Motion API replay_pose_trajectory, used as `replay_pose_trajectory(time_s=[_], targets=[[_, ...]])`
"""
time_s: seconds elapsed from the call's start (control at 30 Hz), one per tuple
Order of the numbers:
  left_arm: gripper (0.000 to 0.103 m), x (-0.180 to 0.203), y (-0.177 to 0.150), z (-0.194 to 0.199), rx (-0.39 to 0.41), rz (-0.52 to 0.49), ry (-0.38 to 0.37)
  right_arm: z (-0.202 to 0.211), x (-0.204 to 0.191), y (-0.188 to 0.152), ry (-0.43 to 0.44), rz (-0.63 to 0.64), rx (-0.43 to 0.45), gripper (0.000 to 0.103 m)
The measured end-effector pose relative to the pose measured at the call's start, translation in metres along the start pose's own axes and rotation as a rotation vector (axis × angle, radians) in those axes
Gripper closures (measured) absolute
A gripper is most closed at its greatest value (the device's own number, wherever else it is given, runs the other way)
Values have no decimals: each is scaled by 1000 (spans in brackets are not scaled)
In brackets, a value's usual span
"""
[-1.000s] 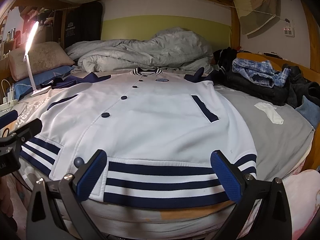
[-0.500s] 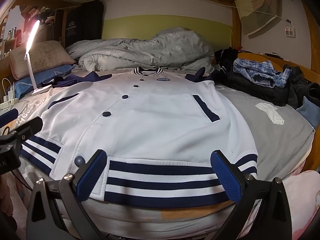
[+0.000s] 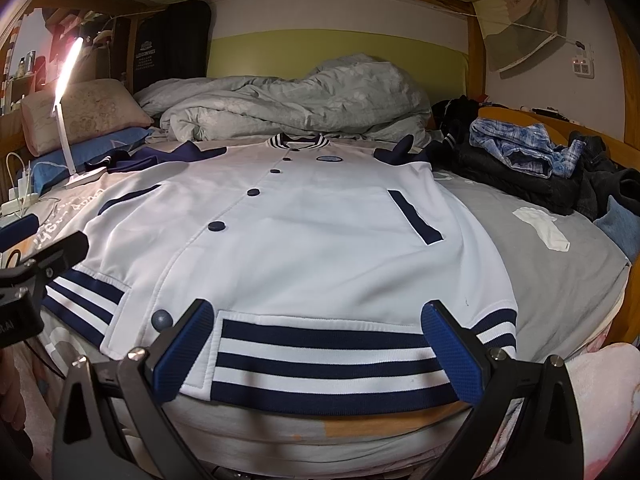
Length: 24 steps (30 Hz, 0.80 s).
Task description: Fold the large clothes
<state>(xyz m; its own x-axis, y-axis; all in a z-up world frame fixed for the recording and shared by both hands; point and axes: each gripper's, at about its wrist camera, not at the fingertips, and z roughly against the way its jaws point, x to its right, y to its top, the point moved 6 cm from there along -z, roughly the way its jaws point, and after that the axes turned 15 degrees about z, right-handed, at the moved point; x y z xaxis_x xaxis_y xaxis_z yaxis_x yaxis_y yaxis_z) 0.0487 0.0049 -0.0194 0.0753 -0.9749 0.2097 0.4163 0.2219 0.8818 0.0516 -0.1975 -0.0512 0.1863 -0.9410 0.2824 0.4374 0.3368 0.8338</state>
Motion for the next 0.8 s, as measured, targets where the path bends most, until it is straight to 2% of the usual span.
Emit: replay_pose_trajectory(time_s=[0.17,0.57,0.7,0.8], targets=[[0,-3,-2,-4,-32,30,-5,0,0,0,1,0,1,0],[0,-5,1,-3,-15,40,9,0,-11,0,25,58,1,0],[0,-11,9,7,34,79,0,-13,-26,-7,114,108,-66,0],[0,-16,14,10,64,70,22,-18,-43,-14,157,178,-99,0]])
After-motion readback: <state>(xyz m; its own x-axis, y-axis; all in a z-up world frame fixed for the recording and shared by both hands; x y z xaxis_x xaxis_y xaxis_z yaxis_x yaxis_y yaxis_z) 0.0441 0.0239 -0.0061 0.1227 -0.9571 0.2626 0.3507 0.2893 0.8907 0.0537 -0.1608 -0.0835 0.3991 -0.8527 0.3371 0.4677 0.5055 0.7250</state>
